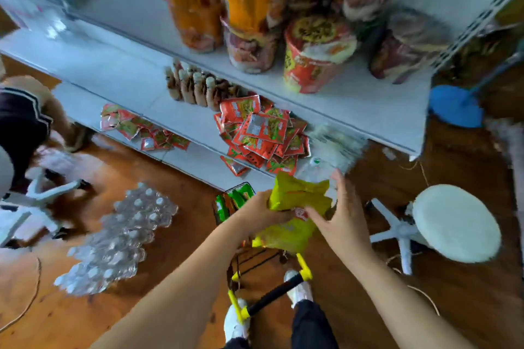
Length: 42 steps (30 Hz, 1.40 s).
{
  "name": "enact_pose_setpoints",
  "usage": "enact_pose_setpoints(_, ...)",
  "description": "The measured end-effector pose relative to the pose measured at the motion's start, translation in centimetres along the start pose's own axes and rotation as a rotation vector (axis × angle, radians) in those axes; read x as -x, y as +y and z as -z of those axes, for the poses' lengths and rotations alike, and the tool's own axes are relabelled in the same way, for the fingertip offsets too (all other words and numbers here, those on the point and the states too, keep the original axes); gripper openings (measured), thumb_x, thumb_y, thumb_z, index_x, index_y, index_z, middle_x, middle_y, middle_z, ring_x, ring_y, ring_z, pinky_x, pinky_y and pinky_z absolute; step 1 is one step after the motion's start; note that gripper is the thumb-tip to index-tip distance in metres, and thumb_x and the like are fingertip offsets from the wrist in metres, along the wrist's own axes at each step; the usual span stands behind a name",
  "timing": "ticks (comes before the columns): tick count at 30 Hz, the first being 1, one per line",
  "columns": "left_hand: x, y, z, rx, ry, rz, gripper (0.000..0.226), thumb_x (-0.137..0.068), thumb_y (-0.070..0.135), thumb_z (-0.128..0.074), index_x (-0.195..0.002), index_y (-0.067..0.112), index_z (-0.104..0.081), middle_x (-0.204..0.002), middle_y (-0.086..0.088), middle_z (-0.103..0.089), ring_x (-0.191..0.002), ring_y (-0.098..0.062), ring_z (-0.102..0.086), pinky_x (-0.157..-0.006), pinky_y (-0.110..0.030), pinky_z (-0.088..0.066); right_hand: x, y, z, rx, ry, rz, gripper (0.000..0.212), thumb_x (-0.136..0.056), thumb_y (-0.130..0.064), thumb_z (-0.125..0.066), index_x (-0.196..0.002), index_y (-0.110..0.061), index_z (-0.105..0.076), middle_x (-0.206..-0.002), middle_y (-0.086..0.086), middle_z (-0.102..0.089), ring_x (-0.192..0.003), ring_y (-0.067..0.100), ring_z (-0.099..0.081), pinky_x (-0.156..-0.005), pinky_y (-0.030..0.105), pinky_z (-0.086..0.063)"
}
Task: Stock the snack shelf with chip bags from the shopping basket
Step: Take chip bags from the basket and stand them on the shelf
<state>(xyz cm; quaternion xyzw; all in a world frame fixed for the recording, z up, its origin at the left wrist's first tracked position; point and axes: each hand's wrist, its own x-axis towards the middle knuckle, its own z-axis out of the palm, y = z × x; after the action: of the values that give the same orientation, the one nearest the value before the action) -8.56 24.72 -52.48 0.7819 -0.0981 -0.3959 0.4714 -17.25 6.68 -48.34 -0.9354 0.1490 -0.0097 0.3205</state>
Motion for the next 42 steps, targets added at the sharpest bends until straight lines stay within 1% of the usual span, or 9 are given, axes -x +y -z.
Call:
enact_pose_setpoints(4,2.1,8.5,-4.2,0.117,-0.042,-0.009,0.049,-0.06,0.055,-0.08,-0.099,0.027,-0.073,-0.096,0.007,-0.076,-0.09,-0.01,-0.072,-0.085,-0.034,-0.058,4.9,0.2,6.8,-0.495,0.09,-0.336,0.053,-0.088,-0.04,-0.063,-0.133,-0.036,-0.037,-0.126,-0.018,-0.049,-0.121,0.001,-0.044,-0.093,0.014,-0.034)
enact_pose_setpoints(7,3.3,14.6,-9.3,0.163,-0.068,-0.059,0.016,-0.075,0.03,-0.083,-0.083,0.027,-0.07,-0.074,0.016,-0.074,-0.073,0.003,-0.069,-0.069,-0.017,-0.055,8.0,2.1,11.3,-0.626,0.168,-0.369,0.038,-0.088,-0.038,-0.063,-0.121,-0.041,-0.044,-0.104,-0.031,-0.057,-0.103,-0.003,-0.058,-0.075,0.005,-0.039)
enact_pose_setpoints(10,3.7,19.9,-15.3,0.133,-0.135,-0.081,0.034,-0.066,0.044,-0.086,-0.091,0.025,-0.074,-0.091,0.008,-0.078,-0.084,-0.004,-0.072,-0.08,-0.029,-0.06,10.7,5.8,15.9,-0.667,0.289,-0.393,0.033,-0.087,-0.035,-0.067,-0.115,-0.042,-0.05,-0.102,-0.028,-0.063,-0.097,-0.01,-0.06,-0.072,-0.001,-0.041)
enact_pose_setpoints(19,1.4,33.7,-39.4,0.061,-0.391,-0.157,0.043,-0.076,0.044,-0.074,-0.112,0.025,-0.061,-0.106,0.004,-0.074,-0.094,-0.013,-0.073,-0.08,-0.033,-0.059,19.0,23.8,31.5,-0.713,0.703,-0.608,0.027,-0.084,-0.045,-0.068,-0.106,-0.031,-0.064,-0.093,-0.011,-0.073,-0.086,0.001,-0.068,-0.076,0.024,-0.054)
enact_pose_setpoints(24,-1.8,38.4,-54.4,-0.105,-0.47,-0.251,0.071,-0.057,0.073,-0.076,-0.109,0.029,-0.055,-0.107,0.004,-0.072,-0.096,-0.014,-0.071,-0.089,-0.043,-0.057,23.4,34.6,39.6,-0.726,0.92,-0.741,0.023,-0.082,-0.041,-0.07,-0.097,-0.025,-0.062,-0.084,-0.005,-0.073,-0.075,0.004,-0.068,-0.072,0.031,-0.055)
enact_pose_setpoints(31,-6.5,45.6,-68.3,-0.136,-0.596,-0.304,0.037,-0.082,0.031,-0.076,-0.114,0.025,-0.057,-0.104,0.008,-0.072,-0.093,-0.01,-0.071,-0.084,-0.033,-0.058,24.8,46.7,48.2,-0.758,0.933,-0.81,0.023,-0.076,-0.043,-0.074,-0.092,-0.033,-0.06,-0.094,-0.006,-0.071,-0.084,0.006,-0.066,-0.078,0.029,-0.053)
enact_pose_setpoints(36,-13.5,50.4,-76.0,-0.093,-0.717,-0.265,0.037,-0.085,0.013,-0.074,-0.118,0.016,-0.058,-0.106,-0.005,-0.075,-0.096,-0.023,-0.073,-0.082,-0.04,-0.06,22.0,55.2,54.0,-0.819,0.981,-0.861,0.07,-0.06,-0.073,-0.062,-0.116,-0.031,-0.062,-0.107,-0.011,-0.07,-0.1,0.007,-0.066,-0.09,0.035,-0.053)
enact_pose_setpoints(39,-18.5,53.5,-80.7,-0.065,-0.806,-0.229,0.041,-0.086,0.005,-0.071,-0.124,0.008,-0.055,-0.112,-0.013,-0.072,-0.101,-0.032,-0.07,-0.087,-0.049,-0.057,19.9,59.7,57.9,-0.818,0.991,-0.885,0.047,-0.071,-0.059,-0.07,-0.11,-0.035,-0.063,-0.106,-0.01,-0.072,-0.097,0.007,-0.067,-0.088,0.038,-0.055)
enact_pose_setpoints(42,-22.3,57.7,-85.1,-0.099,-0.891,-0.207,0.042,-0.085,0.006,-0.072,-0.123,0.012,-0.054,-0.113,-0.011,-0.071,-0.1,-0.029,-0.071,-0.082,-0.042,-0.06,18.2,64.1,61.7,-0.859,1.039,-0.946,0.027,-0.08,-0.038,-0.074,-0.105,-0.031,-0.066,-0.101,-0.008,-0.074,-0.091,0.01,-0.07,-0.085,0.041,-0.057)
